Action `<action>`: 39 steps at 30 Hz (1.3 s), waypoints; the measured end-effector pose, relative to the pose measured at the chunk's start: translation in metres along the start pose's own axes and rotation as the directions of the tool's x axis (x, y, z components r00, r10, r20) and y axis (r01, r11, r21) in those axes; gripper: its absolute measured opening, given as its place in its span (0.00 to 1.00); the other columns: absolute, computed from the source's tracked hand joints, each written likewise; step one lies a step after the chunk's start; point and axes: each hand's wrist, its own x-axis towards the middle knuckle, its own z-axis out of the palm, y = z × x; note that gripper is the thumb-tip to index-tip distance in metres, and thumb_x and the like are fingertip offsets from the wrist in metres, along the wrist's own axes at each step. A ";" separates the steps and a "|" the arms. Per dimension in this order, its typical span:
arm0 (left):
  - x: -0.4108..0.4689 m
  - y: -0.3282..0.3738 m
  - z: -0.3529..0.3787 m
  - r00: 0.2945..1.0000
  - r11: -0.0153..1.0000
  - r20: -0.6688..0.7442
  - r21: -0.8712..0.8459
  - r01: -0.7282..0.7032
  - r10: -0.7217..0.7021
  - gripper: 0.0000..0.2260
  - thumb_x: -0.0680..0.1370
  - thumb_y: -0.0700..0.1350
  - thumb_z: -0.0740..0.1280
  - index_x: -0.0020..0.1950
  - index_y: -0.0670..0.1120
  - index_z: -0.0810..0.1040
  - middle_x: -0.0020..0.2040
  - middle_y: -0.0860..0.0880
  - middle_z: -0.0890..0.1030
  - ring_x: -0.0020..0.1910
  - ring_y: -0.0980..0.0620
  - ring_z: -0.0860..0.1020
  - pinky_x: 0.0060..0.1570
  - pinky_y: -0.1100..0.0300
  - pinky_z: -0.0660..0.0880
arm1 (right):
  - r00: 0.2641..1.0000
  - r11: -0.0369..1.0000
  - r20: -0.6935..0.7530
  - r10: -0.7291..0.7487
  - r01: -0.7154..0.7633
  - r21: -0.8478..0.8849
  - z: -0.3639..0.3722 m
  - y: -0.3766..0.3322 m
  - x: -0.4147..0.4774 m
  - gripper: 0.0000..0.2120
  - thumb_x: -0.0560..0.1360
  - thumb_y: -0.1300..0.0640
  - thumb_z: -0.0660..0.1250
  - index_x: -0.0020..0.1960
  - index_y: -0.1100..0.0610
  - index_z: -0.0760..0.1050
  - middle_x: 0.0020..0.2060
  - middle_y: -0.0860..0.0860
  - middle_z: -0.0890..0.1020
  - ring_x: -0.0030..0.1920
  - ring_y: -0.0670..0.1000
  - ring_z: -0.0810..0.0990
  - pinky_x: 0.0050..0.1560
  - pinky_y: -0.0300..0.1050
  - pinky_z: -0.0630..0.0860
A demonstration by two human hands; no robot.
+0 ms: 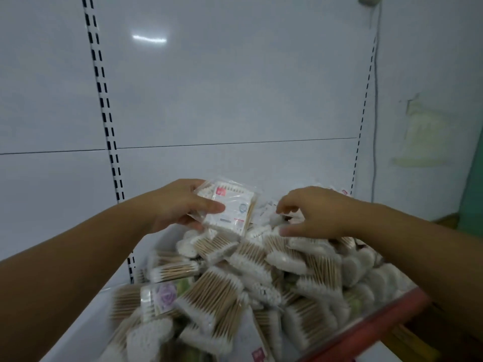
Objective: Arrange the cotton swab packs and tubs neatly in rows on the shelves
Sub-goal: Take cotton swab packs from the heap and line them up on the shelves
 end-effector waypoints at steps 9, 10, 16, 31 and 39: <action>0.008 -0.007 0.007 0.998 0.999 0.058 0.017 -0.029 0.028 0.48 0.39 0.61 0.82 0.56 0.45 0.80 0.46 0.44 0.85 0.42 0.48 0.84 0.38 0.59 0.81 | 0.980 0.978 0.049 0.193 -0.188 -0.092 0.033 0.026 -0.040 0.21 0.71 0.43 0.69 0.61 0.50 0.74 0.55 0.47 0.77 0.53 0.48 0.75 0.55 0.48 0.74; 0.005 -0.007 0.005 0.998 0.999 0.055 0.021 -0.028 0.027 0.48 0.38 0.61 0.82 0.56 0.46 0.80 0.46 0.44 0.85 0.42 0.48 0.84 0.37 0.59 0.80 | 0.980 0.976 0.019 0.199 -0.197 -0.088 0.035 0.026 -0.039 0.18 0.72 0.45 0.68 0.59 0.50 0.75 0.52 0.47 0.78 0.50 0.48 0.75 0.52 0.47 0.75; -0.013 -0.012 -0.003 0.999 1.000 -0.028 0.008 0.029 -0.029 0.28 0.57 0.52 0.81 0.54 0.45 0.81 0.48 0.42 0.85 0.44 0.45 0.84 0.43 0.55 0.82 | 0.914 0.964 -0.308 0.264 -0.251 0.082 0.034 0.025 -0.025 0.13 0.81 0.55 0.58 0.62 0.54 0.75 0.51 0.52 0.81 0.46 0.50 0.76 0.44 0.44 0.69; -0.135 -0.027 0.021 0.913 0.998 -0.406 0.060 -0.008 0.032 0.26 0.56 0.49 0.78 0.50 0.48 0.75 0.34 0.53 0.83 0.30 0.56 0.80 0.29 0.63 0.75 | 0.936 -0.128 -0.176 0.304 0.223 0.966 0.069 -0.149 -0.062 0.14 0.67 0.40 0.66 0.48 0.47 0.77 0.36 0.50 0.84 0.33 0.48 0.81 0.28 0.42 0.77; -0.267 -0.088 0.053 0.507 0.923 -0.825 -0.360 -0.133 -0.249 0.28 0.57 0.44 0.81 0.53 0.37 0.79 0.46 0.38 0.84 0.46 0.36 0.82 0.46 0.49 0.78 | 0.999 -0.254 -0.037 0.001 0.036 0.967 0.105 -0.237 -0.077 0.26 0.62 0.60 0.78 0.55 0.47 0.73 0.41 0.48 0.85 0.39 0.48 0.85 0.35 0.42 0.80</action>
